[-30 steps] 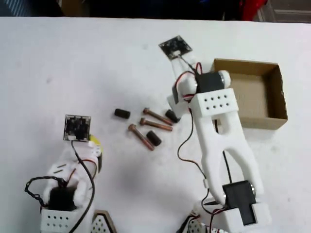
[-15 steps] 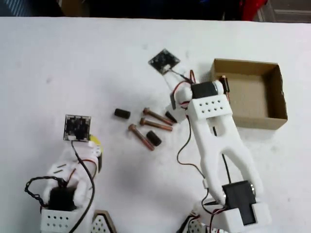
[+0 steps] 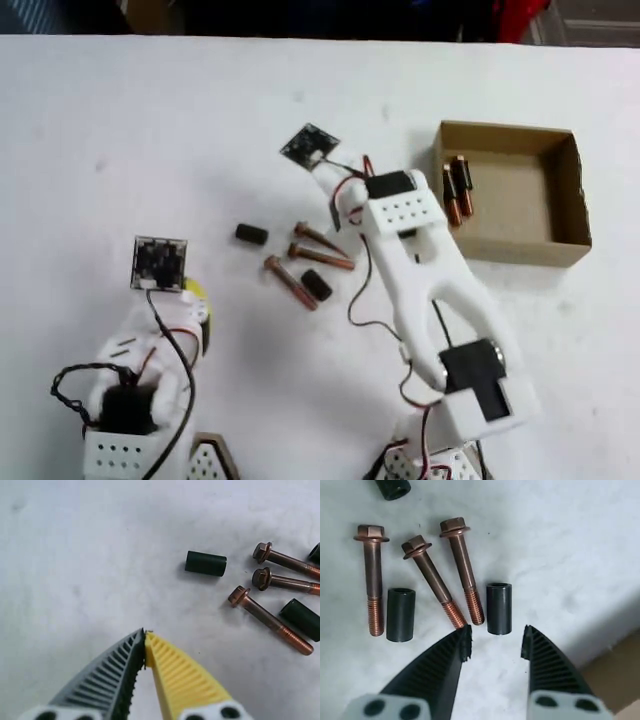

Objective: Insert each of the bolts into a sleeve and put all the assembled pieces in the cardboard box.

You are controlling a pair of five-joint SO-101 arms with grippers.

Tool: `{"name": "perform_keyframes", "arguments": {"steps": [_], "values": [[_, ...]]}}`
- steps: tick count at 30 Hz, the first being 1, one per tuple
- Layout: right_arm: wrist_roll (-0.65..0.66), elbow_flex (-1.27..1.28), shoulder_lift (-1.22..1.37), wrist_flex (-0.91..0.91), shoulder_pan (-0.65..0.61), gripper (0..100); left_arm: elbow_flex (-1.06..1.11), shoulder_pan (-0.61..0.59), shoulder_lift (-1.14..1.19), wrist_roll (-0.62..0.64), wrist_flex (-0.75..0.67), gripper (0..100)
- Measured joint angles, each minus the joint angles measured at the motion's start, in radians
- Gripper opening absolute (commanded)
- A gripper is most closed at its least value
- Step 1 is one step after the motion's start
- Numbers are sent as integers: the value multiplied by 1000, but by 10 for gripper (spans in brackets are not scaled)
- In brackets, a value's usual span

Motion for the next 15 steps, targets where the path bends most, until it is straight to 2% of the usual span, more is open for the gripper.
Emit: {"name": "perform_keyframes", "arguments": {"steps": [5, 9, 15], "values": [[2, -14, 52, 0, -2, 144, 0, 0, 0, 0, 0, 22], [74, -15, 98, -2, 3, 144, 0, 0, 0, 0, 0, 23], [100, -15, 152, -20, 11, 144, 0, 0, 0, 0, 0, 23]]}}
